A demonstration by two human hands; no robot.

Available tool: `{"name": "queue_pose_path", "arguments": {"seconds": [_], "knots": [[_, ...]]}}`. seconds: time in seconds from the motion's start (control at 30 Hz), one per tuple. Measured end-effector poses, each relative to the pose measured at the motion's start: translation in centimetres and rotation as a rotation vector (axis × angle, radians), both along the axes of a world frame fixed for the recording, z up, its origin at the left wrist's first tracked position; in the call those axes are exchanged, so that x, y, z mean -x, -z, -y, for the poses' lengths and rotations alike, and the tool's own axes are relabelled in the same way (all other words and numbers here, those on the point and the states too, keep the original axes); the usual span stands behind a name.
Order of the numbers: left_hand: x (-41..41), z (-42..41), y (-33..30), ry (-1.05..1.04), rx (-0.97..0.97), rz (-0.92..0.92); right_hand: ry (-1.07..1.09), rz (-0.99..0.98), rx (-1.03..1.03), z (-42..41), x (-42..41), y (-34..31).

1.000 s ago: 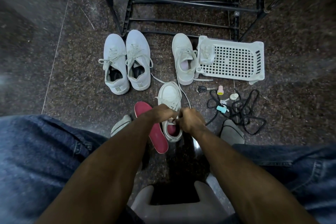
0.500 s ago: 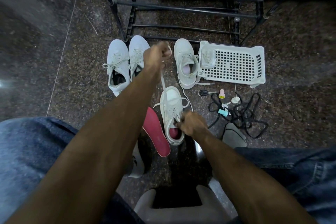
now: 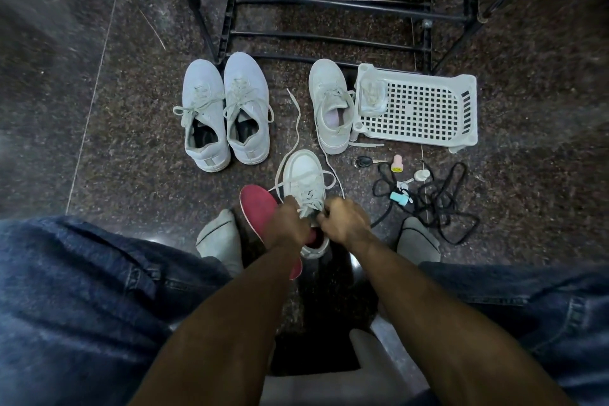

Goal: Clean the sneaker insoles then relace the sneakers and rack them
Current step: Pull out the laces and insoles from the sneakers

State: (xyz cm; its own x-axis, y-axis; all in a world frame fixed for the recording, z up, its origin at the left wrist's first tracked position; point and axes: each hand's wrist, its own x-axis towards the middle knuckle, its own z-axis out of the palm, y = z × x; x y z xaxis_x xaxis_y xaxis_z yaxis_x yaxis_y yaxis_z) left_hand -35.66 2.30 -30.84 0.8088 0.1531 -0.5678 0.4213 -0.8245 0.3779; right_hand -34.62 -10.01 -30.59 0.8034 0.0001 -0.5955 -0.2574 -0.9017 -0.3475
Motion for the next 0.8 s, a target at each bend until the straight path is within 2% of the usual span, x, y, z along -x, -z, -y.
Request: {"name": "queue_pose_path", "arguments": {"seconds": [0.07,0.2,0.37,0.43,0.57,0.6,0.67,0.8], "knots": [[-0.3,-0.8,0.0,0.060,-0.013,0.045,0.014,-0.018,-0.008,0.8,-0.1,0.2],[-0.8,-2.7,0.5,-0.159,0.108,0.006,0.031,0.016,0.020,2.6,-0.6,0.4],[-0.7,-3.4,0.8,-0.184,0.156,-0.018,0.046,0.019,0.068,2.9,-1.4,0.3],[-0.4,-3.3,0.9,-0.080,0.104,0.030,0.078,0.021,0.079,2.7,-1.2,0.4],[0.6,-2.4,1.2,0.503,-0.107,0.367,0.267,-0.022,-0.070,2.3,-0.4,1.0],[0.8,-2.0,1.4,0.608,-0.179,0.399,0.321,-0.038,-0.131,2.0,-0.2,1.1],[0.8,-1.3,1.9,0.688,-0.289,0.355,0.374,-0.055,-0.186,1.6,0.0,1.4],[0.0,-0.3,2.8,0.652,-0.404,0.226,0.364,-0.091,-0.220,1.6,-0.1,1.4]]}}
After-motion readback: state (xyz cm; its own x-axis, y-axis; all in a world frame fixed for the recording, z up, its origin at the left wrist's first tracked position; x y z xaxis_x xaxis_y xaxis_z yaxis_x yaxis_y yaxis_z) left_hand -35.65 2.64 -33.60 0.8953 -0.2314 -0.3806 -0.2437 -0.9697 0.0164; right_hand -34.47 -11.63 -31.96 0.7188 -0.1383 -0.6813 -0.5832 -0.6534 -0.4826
